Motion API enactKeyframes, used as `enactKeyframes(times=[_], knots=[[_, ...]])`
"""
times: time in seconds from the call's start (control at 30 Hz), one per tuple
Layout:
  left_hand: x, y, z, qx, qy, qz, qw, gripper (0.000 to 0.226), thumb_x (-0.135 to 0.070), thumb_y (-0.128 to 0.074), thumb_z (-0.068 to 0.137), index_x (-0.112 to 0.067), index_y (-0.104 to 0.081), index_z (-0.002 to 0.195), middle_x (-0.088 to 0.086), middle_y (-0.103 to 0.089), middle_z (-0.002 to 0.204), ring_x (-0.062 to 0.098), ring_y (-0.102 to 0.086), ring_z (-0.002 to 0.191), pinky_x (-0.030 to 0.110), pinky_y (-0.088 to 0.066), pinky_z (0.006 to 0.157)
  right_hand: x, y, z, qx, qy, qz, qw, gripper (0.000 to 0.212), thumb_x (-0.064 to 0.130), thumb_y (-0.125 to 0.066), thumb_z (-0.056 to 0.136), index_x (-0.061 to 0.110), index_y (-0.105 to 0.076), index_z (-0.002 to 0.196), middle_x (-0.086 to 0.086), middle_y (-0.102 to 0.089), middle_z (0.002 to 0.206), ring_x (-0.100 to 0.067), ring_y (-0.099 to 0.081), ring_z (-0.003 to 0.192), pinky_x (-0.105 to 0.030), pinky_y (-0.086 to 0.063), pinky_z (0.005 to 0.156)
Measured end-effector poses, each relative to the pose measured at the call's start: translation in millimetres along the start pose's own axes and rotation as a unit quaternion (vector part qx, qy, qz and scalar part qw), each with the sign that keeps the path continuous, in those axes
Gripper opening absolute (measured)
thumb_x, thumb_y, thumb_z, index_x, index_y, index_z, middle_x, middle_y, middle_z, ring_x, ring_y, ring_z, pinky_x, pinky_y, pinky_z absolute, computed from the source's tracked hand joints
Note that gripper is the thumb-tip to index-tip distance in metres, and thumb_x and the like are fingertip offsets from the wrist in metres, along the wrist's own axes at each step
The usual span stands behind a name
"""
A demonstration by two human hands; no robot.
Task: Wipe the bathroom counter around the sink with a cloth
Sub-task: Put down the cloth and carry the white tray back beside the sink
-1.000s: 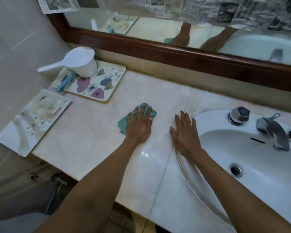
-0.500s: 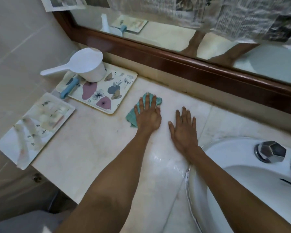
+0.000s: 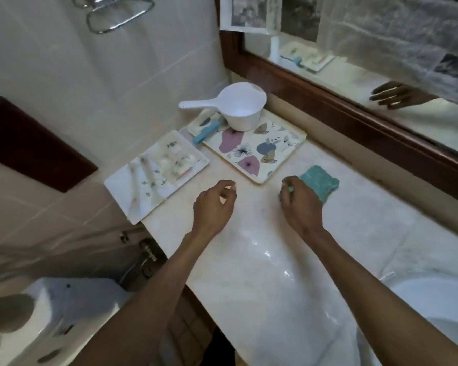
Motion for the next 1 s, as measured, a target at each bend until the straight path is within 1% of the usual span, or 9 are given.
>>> enactKeyframes(times=[0.07,0.13,0.23,0.3,0.43,0.6,0.67,0.83,1.0], knots=[[45.0,47.3,2.6,-0.062,0.031,0.004,0.998,0.022,-0.034,-0.054,0.099,-0.032,-0.070,0.114,-0.009,-0.073,0.096,0.014,-0.066,0.094,0.035,-0.054,0.084,44.7,-29.3,12.8,0.029,0.035,-0.019,0.999,0.022,0.034,-0.040,0.099,0.021,-0.056,0.107,-0.001,-0.068,0.097,-0.026,-0.063,0.087,-0.032,-0.037,0.068],[91.4,92.2,4.9,-0.126,0.077,0.008,0.989,0.022,-0.032,-0.056,0.099,-0.030,-0.069,0.118,-0.002,-0.071,0.101,0.021,-0.064,0.099,0.033,-0.051,0.084,78.3,-63.9,24.5,0.069,0.042,-0.012,0.997,0.024,0.034,-0.042,0.098,0.019,-0.055,0.112,-0.003,-0.067,0.106,-0.029,-0.063,0.093,-0.034,-0.039,0.071],[150.5,144.3,7.8,-0.192,0.144,0.005,0.971,0.032,-0.033,-0.058,0.100,-0.021,-0.064,0.129,0.009,-0.068,0.119,0.027,-0.057,0.115,0.035,-0.045,0.094,116.0,-116.6,39.4,0.142,0.028,0.000,0.989,0.043,0.038,-0.045,0.099,0.011,-0.048,0.133,-0.010,-0.057,0.131,-0.032,-0.056,0.117,-0.041,-0.045,0.092],[185.0,167.7,12.7,-0.214,0.188,0.001,0.958,0.044,-0.037,-0.058,0.101,-0.012,-0.057,0.137,0.012,-0.060,0.137,0.032,-0.050,0.129,0.042,-0.040,0.107,135.5,-146.0,48.4,0.180,0.037,-0.020,0.983,0.057,0.039,-0.046,0.099,0.003,-0.037,0.143,-0.018,-0.046,0.144,-0.036,-0.044,0.131,-0.044,-0.037,0.106],[246.3,186.3,25.0,-0.207,0.277,-0.012,0.938,0.067,-0.050,-0.052,0.100,-0.008,-0.039,0.151,0.015,-0.045,0.152,0.034,-0.039,0.140,0.045,-0.030,0.115,160.7,-183.4,71.0,0.197,0.039,-0.066,0.977,0.064,0.040,-0.047,0.098,-0.002,-0.033,0.144,-0.025,-0.043,0.143,-0.040,-0.041,0.130,-0.045,-0.033,0.105],[285.1,164.4,40.5,-0.172,0.342,-0.182,0.906,0.076,-0.056,-0.046,0.101,-0.013,-0.025,0.160,0.016,-0.039,0.157,0.036,-0.039,0.142,0.046,-0.035,0.113,182.9,-209.2,89.1,0.188,0.031,-0.046,0.981,0.067,0.043,-0.053,0.094,0.001,-0.035,0.144,-0.024,-0.047,0.141,-0.038,-0.045,0.130,-0.044,-0.037,0.105],[289.4,161.0,44.5,-0.188,0.350,-0.242,0.885,0.075,-0.055,-0.049,0.101,-0.013,-0.027,0.159,0.013,-0.043,0.156,0.035,-0.043,0.141,0.042,-0.038,0.112,185.3,-220.2,93.2,0.193,0.025,-0.045,0.980,0.072,0.045,-0.053,0.093,-0.002,-0.034,0.144,-0.025,-0.045,0.144,-0.037,-0.042,0.134,-0.044,-0.036,0.109],[298.7,158.8,51.6,-0.185,0.362,-0.317,0.857,0.065,-0.025,-0.063,0.099,-0.015,-0.034,0.157,0.007,-0.052,0.149,0.030,-0.053,0.134,0.038,-0.044,0.106,184.8,-237.5,86.8,0.191,0.008,-0.055,0.980,0.068,0.043,-0.050,0.096,-0.004,-0.035,0.143,-0.025,-0.044,0.145,-0.039,-0.041,0.134,-0.045,-0.035,0.108],[307.1,160.7,48.8,-0.196,0.350,-0.348,0.847,0.067,-0.031,-0.071,0.092,-0.020,-0.044,0.152,0.003,-0.056,0.145,0.025,-0.057,0.129,0.041,-0.047,0.109,175.3,-233.9,77.3,0.172,-0.011,-0.048,0.984,0.071,0.048,-0.055,0.091,0.003,-0.039,0.143,-0.027,-0.041,0.142,-0.041,-0.036,0.134,-0.048,-0.035,0.106]])
Point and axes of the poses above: each hand's wrist, its own z-axis towards the middle knuckle, its own y-axis out of the back of the hand, x = y × z, the point moved 10 cm from there along z, towards the middle knuckle
